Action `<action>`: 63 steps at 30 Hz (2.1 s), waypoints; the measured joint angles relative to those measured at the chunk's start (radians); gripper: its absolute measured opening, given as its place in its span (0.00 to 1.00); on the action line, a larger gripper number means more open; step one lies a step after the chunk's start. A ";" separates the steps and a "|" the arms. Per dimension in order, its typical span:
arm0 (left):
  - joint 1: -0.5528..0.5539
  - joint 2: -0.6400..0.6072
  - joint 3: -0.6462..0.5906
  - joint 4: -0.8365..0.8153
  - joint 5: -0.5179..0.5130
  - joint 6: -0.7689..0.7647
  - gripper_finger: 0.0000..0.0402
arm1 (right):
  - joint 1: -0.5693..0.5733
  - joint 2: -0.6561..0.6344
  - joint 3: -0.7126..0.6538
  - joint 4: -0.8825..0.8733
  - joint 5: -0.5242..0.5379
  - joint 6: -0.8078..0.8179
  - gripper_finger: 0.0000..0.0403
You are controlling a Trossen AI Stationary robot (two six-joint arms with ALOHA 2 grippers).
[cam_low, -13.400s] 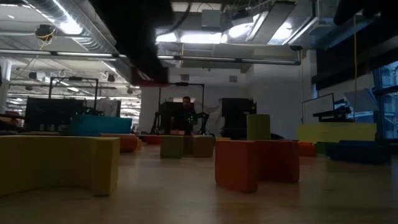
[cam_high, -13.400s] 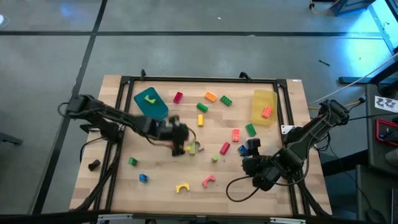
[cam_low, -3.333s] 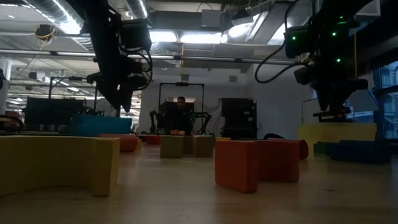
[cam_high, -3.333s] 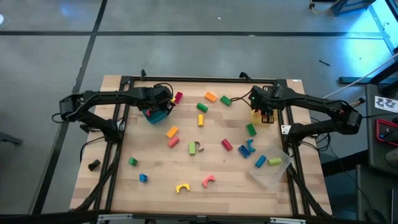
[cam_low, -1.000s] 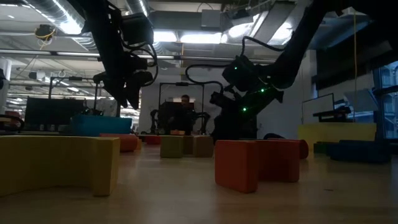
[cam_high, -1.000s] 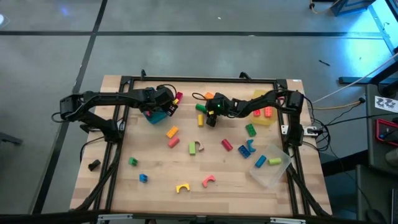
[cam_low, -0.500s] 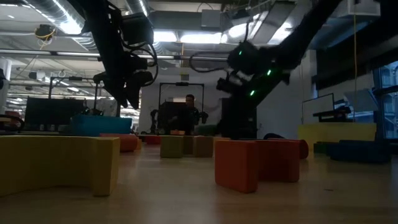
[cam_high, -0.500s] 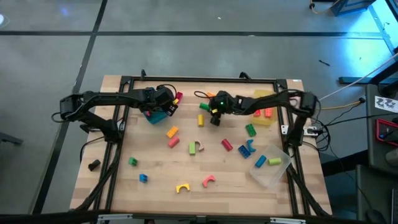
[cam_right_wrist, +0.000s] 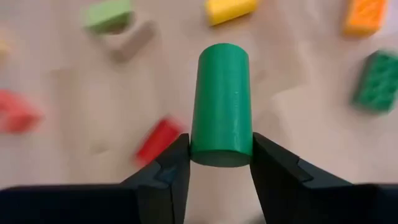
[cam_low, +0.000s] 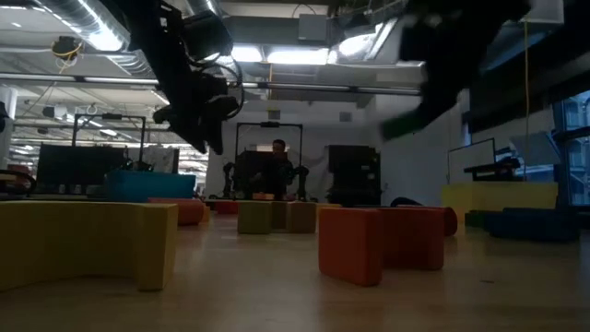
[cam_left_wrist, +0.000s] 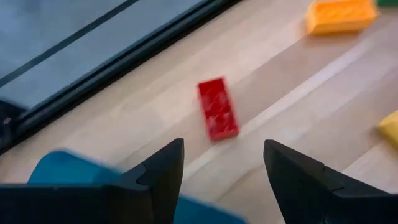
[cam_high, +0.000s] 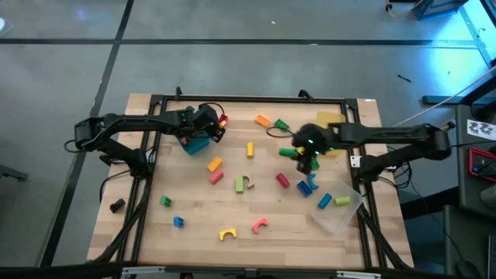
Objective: Sort blocks by size
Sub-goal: Put the green cylindrical block into the transparent bin, then put the yellow cylindrical block into the transparent bin
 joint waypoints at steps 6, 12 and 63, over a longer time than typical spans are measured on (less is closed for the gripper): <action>-0.002 0.000 0.000 0.129 0.075 0.002 0.51 | 0.191 -0.144 0.000 -0.147 -0.031 0.254 0.35; -0.055 0.000 0.000 0.279 0.180 0.002 0.51 | 0.422 -0.167 0.000 -0.281 -0.062 0.402 0.36; -0.350 0.529 0.415 0.167 -0.064 -0.346 0.51 | 0.841 -0.060 -0.003 -0.448 -0.038 0.624 0.43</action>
